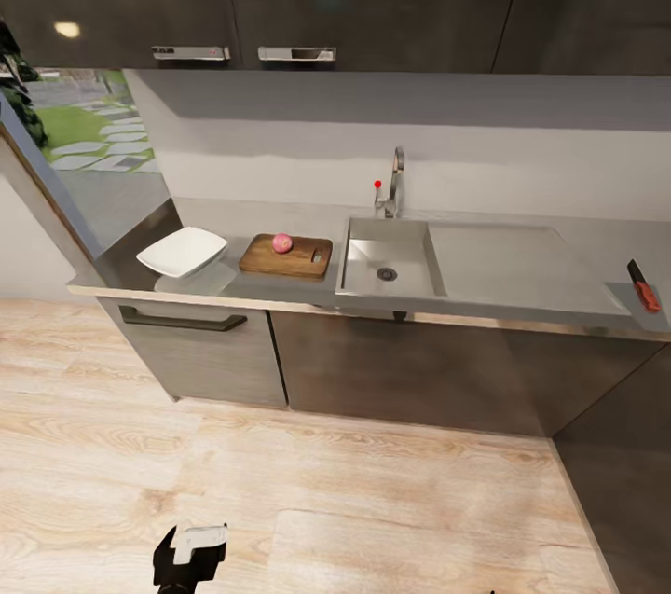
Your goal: In the kitchen, take the Vidalia onion out of the sink, dice it on the chopping board with the paring knife, put the diced onion into the bowl on the countertop, then place both the paring knife and the chopping board into the sink.
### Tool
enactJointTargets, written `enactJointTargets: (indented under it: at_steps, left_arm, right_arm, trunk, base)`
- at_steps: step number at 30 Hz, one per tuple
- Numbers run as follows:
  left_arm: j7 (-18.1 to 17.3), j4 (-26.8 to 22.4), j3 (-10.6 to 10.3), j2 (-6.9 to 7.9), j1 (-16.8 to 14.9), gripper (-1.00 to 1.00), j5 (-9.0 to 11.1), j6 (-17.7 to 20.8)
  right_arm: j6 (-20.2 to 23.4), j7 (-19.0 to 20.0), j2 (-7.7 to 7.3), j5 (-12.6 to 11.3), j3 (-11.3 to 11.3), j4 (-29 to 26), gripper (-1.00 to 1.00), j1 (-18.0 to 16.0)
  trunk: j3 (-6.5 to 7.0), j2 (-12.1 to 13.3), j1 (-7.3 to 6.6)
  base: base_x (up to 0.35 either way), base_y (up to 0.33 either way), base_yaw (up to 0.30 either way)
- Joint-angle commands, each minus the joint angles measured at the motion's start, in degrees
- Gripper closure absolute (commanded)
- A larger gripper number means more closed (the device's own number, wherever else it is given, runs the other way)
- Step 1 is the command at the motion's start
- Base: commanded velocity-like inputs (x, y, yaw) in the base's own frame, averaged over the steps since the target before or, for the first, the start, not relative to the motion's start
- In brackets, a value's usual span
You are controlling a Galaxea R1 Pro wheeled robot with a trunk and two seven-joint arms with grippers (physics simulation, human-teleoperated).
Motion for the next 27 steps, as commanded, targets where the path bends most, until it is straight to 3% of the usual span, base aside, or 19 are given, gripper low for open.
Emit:
enactJointTargets:
  at_steps: [1, 27]
  left_arm:
    - [0.27, 0.22, -0.48, -0.02, -0.1, -1.0, 0.15, -0.08]
    - [0.35, 0.22, -0.5, -0.02, -0.08, -1.0, 0.13, 1.05]
  right_arm:
    - [-0.21, -0.02, 0.05, 0.58, -0.46, 0.06, -1.0, -0.06]
    - [-0.32, -0.07, 0.46, 0.58, -0.35, 0.21, -1.0, -0.06]
  trunk:
    - [-0.03, -0.1, 0.03]
    - [2.26, -0.1, 0.03]
  base:
    - [0.0, 0.0, 0.0]
    - [0.0, 0.0, -0.007]
